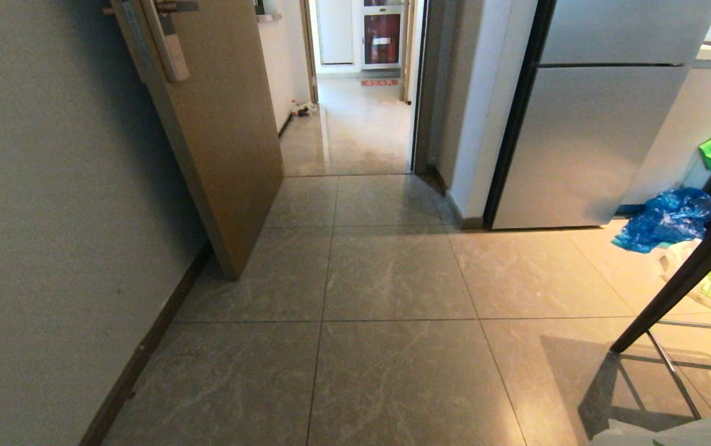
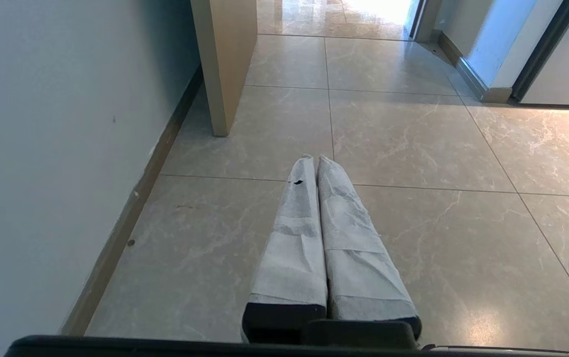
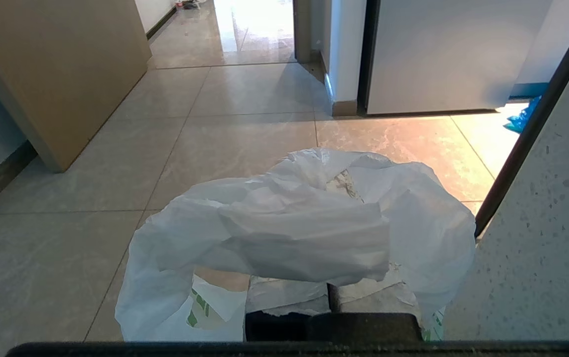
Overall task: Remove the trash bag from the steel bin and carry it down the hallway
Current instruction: Put the trash bag at the door
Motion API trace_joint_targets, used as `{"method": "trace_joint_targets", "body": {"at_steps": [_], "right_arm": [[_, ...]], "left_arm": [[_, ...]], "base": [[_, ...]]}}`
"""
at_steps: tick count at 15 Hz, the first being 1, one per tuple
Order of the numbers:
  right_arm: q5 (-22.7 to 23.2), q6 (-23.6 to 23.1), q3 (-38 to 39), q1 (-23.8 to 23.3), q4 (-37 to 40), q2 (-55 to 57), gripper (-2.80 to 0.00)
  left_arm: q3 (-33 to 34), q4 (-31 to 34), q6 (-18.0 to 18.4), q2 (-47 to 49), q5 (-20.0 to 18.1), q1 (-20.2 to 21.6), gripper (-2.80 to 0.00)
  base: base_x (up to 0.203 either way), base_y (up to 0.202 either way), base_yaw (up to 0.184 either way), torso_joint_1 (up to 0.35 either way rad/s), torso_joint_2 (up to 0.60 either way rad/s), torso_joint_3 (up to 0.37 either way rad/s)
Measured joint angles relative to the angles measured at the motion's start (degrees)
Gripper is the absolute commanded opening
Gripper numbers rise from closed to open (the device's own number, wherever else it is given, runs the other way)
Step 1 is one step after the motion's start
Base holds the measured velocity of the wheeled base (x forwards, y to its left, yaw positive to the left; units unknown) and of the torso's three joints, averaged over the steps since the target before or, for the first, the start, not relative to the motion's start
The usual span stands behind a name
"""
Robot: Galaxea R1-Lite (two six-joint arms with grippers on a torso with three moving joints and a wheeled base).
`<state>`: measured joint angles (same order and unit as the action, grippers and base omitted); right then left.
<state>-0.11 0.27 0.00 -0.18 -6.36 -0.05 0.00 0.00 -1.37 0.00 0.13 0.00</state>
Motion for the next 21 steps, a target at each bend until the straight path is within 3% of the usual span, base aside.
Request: {"method": "trace_joint_targets", "body": {"at_steps": [18,21], "right_arm": [[0.01,-0.02,0.00,0.00,0.00,0.00,-2.80],[0.03,-0.02,0.00,0.00,0.02,0.00,-2.80]], "left_arm": [[0.00,0.05,0.22,0.00,0.12,0.00,-2.80],[0.00,0.00,0.07,0.00,0.09,0.00,-2.80]], "base": [[0.000,0.000,0.000,0.000,0.00,0.000],[0.167,0.000,0.000,0.002,0.00,0.007]]}}
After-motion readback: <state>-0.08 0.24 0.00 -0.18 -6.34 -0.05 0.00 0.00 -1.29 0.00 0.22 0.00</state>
